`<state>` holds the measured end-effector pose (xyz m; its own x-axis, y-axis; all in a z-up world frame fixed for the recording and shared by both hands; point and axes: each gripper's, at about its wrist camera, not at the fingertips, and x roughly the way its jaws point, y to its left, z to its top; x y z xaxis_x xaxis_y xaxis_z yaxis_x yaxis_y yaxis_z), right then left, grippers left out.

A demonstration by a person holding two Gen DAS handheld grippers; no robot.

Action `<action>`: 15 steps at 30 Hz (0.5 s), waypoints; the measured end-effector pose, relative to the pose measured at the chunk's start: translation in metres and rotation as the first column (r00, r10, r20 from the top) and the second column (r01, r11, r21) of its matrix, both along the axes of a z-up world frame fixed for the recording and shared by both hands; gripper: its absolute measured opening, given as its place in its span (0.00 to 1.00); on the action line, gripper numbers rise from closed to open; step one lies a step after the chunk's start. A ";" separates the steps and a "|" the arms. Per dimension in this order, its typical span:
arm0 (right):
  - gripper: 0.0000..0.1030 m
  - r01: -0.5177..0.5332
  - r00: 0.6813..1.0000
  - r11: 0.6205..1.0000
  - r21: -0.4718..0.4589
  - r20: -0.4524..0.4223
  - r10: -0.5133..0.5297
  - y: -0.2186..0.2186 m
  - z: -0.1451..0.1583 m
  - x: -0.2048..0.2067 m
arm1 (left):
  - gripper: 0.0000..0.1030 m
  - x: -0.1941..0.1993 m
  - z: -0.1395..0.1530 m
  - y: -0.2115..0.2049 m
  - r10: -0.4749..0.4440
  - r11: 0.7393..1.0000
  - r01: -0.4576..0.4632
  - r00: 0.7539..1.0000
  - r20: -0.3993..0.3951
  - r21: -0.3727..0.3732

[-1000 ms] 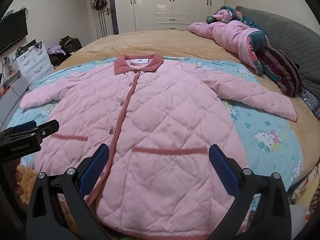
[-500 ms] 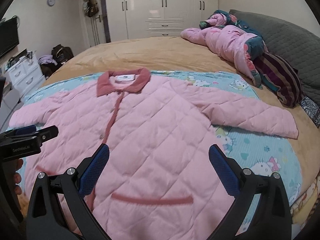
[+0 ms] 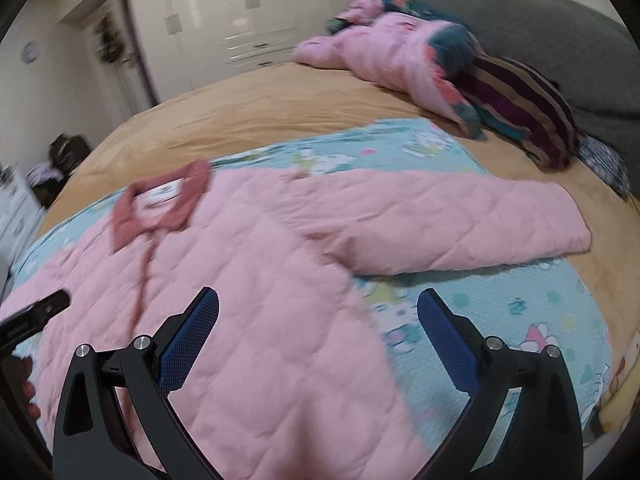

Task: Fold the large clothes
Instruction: 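Reach the right gripper to the sleeve cuff nearest it and grasp it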

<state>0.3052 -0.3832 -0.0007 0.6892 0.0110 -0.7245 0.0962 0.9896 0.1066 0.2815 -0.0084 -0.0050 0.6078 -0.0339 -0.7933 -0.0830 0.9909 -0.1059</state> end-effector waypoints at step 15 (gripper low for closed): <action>0.96 0.429 0.901 0.900 0.075 -0.112 -0.420 -0.173 -0.065 0.059 | 0.91 0.037 -0.029 -0.016 0.001 0.999 0.000 0.999 -0.035 0.036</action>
<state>0.3642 -0.5560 -0.0653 0.5749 -0.1957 -0.7945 0.5187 0.8381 0.1689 0.3182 -0.0241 -0.0345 0.5800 -0.0044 -0.8146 -0.0868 0.9940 -0.0671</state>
